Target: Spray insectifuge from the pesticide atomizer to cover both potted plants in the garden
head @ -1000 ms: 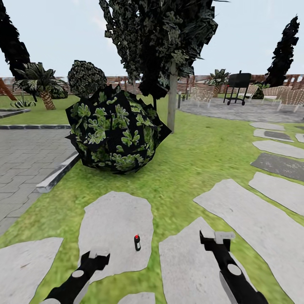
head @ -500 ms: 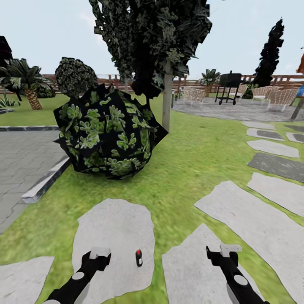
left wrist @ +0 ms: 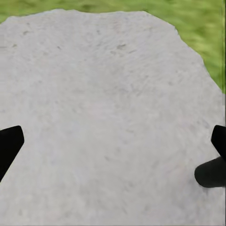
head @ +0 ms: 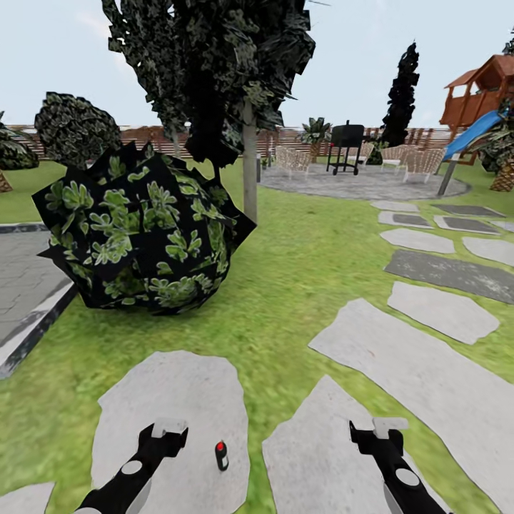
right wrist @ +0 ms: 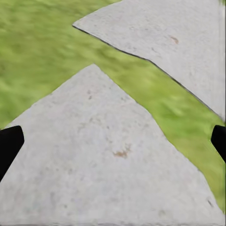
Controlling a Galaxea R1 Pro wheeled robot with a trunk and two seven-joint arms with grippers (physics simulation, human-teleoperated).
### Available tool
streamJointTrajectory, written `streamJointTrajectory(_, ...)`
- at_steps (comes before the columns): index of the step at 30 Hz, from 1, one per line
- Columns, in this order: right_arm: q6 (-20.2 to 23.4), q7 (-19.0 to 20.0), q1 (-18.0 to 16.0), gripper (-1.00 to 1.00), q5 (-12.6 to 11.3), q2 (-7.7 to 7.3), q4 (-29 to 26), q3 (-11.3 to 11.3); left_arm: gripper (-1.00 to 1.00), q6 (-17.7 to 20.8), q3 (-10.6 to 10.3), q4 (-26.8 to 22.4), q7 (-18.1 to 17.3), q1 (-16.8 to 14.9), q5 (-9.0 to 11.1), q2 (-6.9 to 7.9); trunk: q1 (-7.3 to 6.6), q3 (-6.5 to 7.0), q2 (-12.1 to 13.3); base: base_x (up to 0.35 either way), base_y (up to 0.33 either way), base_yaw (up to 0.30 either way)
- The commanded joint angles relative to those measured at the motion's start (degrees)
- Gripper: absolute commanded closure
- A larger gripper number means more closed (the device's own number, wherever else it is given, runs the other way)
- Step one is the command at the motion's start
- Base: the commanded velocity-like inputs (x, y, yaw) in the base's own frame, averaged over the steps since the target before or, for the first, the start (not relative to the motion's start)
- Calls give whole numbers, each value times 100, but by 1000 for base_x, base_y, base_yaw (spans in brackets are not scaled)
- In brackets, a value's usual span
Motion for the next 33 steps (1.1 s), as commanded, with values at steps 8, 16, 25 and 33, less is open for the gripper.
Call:
streamJointTrajectory(8,-20,-12,-4,-100,-6,3,7,6,-100,-47,3,2,-7,-10,-45,1,-1,-5,-2,0,0,-300)
streamJointTrajectory(16,-20,-9,-4,-100,-6,10,7,11,-100,-48,3,8,-8,-10,-41,-5,1,-27,-3,0,0,-300)
streamJointTrajectory(25,-20,-9,-4,-100,-14,14,-3,11,-100,-56,3,28,-8,-18,-32,-12,25,-226,-15,0,0,-146)
streamJointTrajectory(33,-20,-17,-4,-100,-15,15,-2,12,-100,-88,3,36,-8,-19,-17,-9,45,-444,-26,0,0,-5)
